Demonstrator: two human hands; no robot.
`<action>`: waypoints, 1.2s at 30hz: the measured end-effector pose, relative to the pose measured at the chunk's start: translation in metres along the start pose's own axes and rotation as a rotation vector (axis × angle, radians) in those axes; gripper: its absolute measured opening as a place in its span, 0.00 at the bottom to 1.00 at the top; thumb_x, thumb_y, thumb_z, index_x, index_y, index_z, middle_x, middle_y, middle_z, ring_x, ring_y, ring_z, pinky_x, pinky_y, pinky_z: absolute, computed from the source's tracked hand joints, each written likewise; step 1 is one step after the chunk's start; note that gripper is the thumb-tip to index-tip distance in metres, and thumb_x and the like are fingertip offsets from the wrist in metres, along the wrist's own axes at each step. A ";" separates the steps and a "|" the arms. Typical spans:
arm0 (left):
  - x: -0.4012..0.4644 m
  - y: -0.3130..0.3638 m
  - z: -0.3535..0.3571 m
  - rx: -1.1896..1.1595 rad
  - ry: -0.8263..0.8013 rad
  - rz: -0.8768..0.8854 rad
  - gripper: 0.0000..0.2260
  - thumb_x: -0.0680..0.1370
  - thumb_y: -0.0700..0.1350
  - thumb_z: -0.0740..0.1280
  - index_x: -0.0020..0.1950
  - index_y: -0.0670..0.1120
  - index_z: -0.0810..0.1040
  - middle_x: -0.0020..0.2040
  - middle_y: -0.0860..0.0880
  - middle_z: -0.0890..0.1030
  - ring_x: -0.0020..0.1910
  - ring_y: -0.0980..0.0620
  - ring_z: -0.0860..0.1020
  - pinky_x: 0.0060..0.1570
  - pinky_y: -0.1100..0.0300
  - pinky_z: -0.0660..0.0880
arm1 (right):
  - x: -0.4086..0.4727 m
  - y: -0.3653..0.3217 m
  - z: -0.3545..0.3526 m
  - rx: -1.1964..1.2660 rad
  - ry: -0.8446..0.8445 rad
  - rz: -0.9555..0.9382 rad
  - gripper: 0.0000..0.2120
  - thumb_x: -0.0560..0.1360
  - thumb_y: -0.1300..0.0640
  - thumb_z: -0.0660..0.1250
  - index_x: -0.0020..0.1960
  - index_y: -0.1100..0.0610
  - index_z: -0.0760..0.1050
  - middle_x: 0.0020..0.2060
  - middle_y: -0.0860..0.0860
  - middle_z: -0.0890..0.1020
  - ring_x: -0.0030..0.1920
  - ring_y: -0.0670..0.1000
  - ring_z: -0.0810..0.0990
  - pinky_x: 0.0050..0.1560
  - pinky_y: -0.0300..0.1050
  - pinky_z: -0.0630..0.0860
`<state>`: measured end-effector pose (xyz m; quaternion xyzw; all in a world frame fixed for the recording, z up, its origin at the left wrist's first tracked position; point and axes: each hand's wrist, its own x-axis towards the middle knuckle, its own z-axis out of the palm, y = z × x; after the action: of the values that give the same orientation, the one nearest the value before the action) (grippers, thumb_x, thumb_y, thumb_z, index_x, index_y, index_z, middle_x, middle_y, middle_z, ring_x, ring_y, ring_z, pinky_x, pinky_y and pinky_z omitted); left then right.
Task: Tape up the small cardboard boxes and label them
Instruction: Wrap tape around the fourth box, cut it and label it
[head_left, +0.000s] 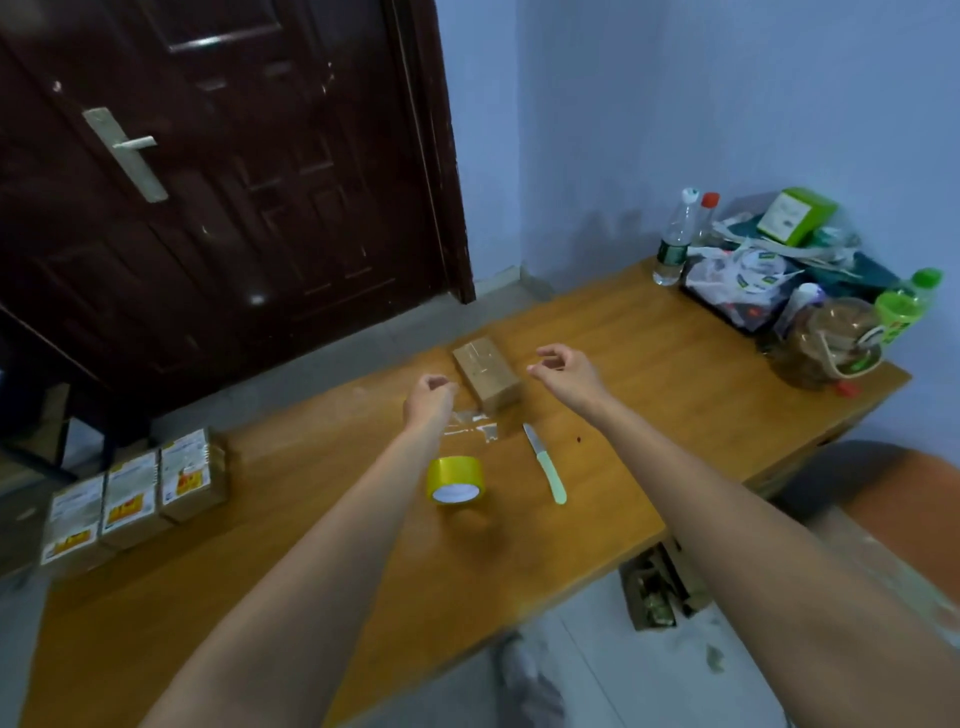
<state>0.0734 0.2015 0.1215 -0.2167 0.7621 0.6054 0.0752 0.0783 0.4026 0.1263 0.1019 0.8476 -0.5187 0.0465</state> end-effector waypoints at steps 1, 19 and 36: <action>0.013 0.000 0.004 0.001 0.004 -0.017 0.05 0.78 0.40 0.65 0.44 0.48 0.72 0.45 0.46 0.77 0.42 0.47 0.74 0.45 0.56 0.71 | 0.009 0.002 0.001 -0.013 -0.016 0.003 0.20 0.74 0.49 0.69 0.64 0.54 0.74 0.53 0.50 0.80 0.55 0.52 0.79 0.59 0.52 0.75; 0.169 -0.039 0.066 0.029 -0.020 -0.365 0.12 0.80 0.42 0.63 0.63 0.41 0.69 0.59 0.42 0.73 0.52 0.44 0.75 0.32 0.59 0.73 | 0.178 0.057 0.058 -0.270 -0.237 0.147 0.23 0.76 0.46 0.67 0.69 0.51 0.69 0.63 0.50 0.75 0.56 0.49 0.75 0.49 0.42 0.73; 0.189 -0.047 0.097 -0.009 0.045 -0.428 0.15 0.82 0.43 0.62 0.69 0.44 0.72 0.64 0.44 0.77 0.54 0.46 0.76 0.51 0.51 0.78 | 0.236 0.077 0.093 -0.236 -0.400 0.154 0.21 0.77 0.53 0.67 0.69 0.57 0.71 0.63 0.53 0.78 0.60 0.54 0.77 0.57 0.46 0.75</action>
<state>-0.0907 0.2411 -0.0162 -0.3874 0.6977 0.5738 0.1839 -0.1370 0.3837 -0.0268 0.0553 0.8661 -0.4207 0.2642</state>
